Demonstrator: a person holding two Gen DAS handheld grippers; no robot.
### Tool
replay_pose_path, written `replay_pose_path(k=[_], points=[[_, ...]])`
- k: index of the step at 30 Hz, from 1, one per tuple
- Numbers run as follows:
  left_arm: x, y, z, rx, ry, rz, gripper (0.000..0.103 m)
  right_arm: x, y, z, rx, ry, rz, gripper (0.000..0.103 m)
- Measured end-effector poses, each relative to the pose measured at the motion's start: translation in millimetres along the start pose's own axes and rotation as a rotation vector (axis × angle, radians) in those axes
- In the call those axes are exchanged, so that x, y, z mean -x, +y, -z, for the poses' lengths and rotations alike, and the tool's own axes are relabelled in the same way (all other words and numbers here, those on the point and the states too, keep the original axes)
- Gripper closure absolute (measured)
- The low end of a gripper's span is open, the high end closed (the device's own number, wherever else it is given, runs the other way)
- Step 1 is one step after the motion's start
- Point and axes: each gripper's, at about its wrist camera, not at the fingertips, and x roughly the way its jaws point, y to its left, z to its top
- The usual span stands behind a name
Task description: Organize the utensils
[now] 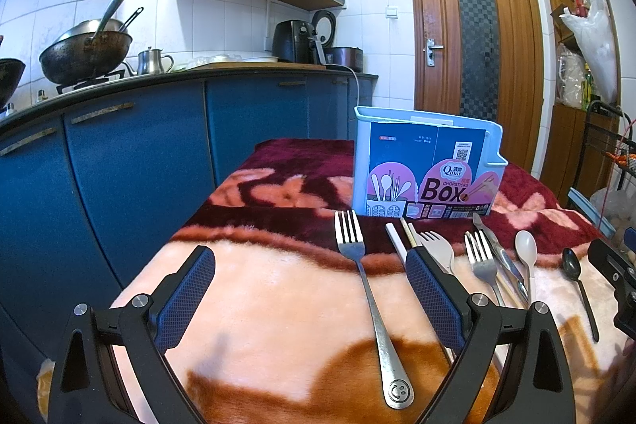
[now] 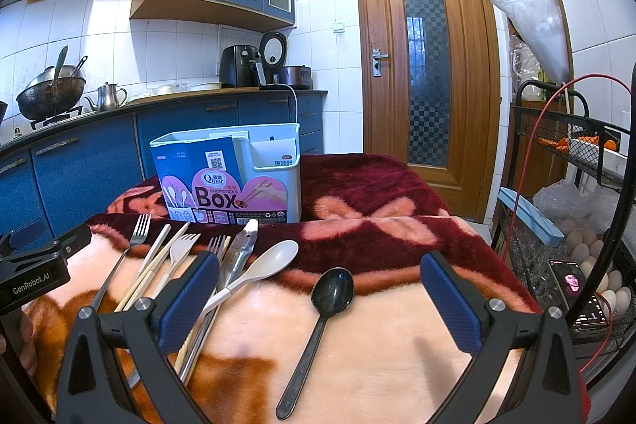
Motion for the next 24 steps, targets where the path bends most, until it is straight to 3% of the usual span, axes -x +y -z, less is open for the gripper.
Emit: replay_pose_path(k=[24], points=[[-1.2, 1.3, 4.7, 0.011, 0.003, 0.003, 0.006, 0.5, -2.6, 0.8, -0.005, 0.005, 0.0, 0.0]])
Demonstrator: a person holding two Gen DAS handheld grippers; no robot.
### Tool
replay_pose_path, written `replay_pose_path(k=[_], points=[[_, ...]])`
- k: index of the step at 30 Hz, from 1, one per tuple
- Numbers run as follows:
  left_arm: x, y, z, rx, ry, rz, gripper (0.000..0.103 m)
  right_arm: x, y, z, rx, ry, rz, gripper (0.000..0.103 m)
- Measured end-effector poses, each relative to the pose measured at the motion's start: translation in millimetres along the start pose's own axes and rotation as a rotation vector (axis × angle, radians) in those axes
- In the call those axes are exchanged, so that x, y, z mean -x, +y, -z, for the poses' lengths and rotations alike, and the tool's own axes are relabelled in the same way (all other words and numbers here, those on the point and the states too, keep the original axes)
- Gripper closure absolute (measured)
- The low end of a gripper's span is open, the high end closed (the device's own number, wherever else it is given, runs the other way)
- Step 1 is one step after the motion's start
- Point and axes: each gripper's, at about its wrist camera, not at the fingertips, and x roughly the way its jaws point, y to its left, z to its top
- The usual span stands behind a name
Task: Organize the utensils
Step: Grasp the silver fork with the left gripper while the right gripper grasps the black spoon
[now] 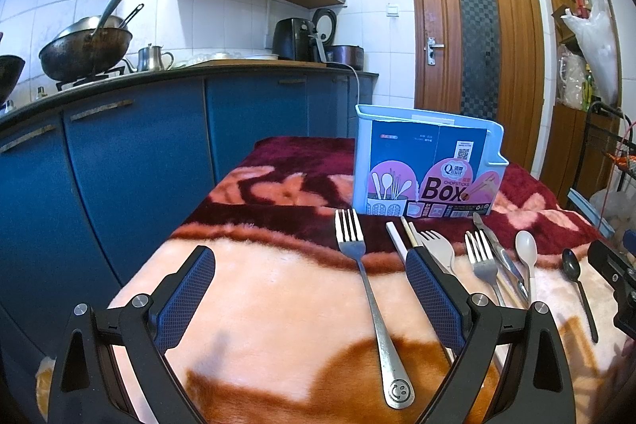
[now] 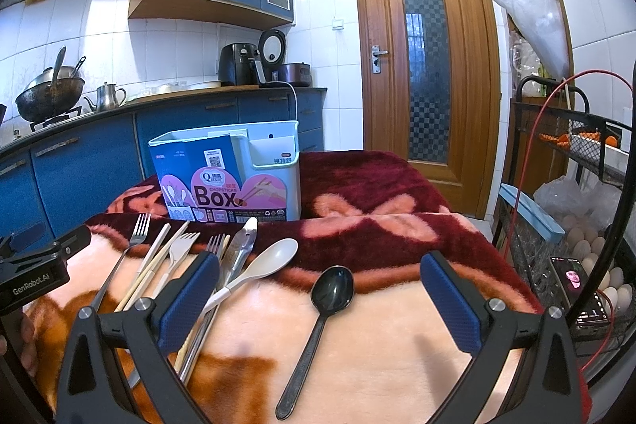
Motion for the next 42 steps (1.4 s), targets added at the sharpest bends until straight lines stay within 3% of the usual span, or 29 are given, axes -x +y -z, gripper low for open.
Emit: replay_pose_path(k=[11, 20, 25, 30, 34, 38, 42], points=[[-2, 3, -9, -0.015, 0.051, 0.007, 0.006, -9, -19, -8, -0.097, 0.101, -0.038, 0.0], [-2, 2, -33, -0.084, 0.119, 0.008, 0.006, -20, -22, -26, -0.069, 0.239, -0.066, 0.0], [-16, 2, -43, -0.109, 0.221, 0.037, 0.006, -31, -22, -33, -0.035, 0.347, -0.091, 0.0], [-33, -1, -47, -0.124, 0.331, 0.075, 0.006, -50, -21, -36, 0.01, 0.546, -0.129, 0.0], [-39, -9, -49, -0.174, 0.371, 0.092, 0.006, -58, -19, -40, 0.05, 0.622, -0.12, 0.001], [-46, -14, -51, -0.214, 0.427, 0.101, 0.006, -70, -17, -40, 0.055, 0.723, -0.128, 0.013], [-57, -13, -48, -0.195, 0.521, 0.133, 0.007, -81, -18, -36, 0.031, 0.826, -0.145, 0.034]])
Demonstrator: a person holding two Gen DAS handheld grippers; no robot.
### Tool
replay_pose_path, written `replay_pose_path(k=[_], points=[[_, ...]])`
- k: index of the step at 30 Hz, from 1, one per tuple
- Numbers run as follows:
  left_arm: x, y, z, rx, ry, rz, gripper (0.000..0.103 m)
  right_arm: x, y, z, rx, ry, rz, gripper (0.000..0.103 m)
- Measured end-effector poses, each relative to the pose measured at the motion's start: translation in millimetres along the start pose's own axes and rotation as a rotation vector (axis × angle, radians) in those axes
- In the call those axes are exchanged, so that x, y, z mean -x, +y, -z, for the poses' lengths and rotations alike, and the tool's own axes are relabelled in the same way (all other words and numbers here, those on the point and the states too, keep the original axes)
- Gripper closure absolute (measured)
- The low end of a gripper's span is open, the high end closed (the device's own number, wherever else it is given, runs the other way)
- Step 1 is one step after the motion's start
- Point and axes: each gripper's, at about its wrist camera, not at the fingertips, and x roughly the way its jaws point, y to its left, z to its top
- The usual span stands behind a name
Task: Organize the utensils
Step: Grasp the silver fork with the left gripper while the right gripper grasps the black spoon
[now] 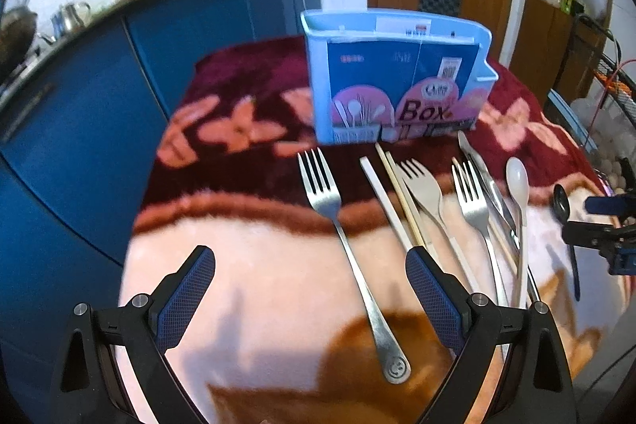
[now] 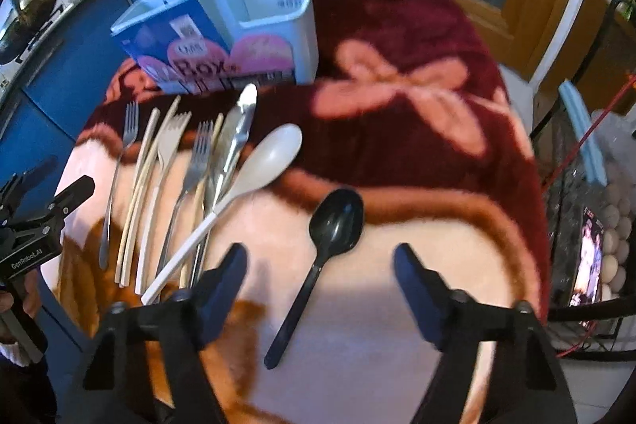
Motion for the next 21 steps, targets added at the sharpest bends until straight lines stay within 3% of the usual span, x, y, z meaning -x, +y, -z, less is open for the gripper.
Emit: replay_pose_path(k=[9, 13, 16, 21], points=[[-31, 7, -10, 0.037, 0.153, 0.081, 0.037, -14, -13, -7, -0.053, 0.137, -0.017, 0.055], [-43, 3, -15, 0.033, 0.219, 0.111, 0.043, -13, -13, -9, -0.049, 0.136, 0.012, 0.083], [-53, 1, -17, 0.064, 0.296, 0.156, 0.054, -13, -15, -11, -0.055, 0.155, -0.022, 0.085], [-58, -3, -24, 0.058, 0.339, 0.189, 0.066, -16, -17, -12, -0.039, 0.177, -0.03, 0.085]])
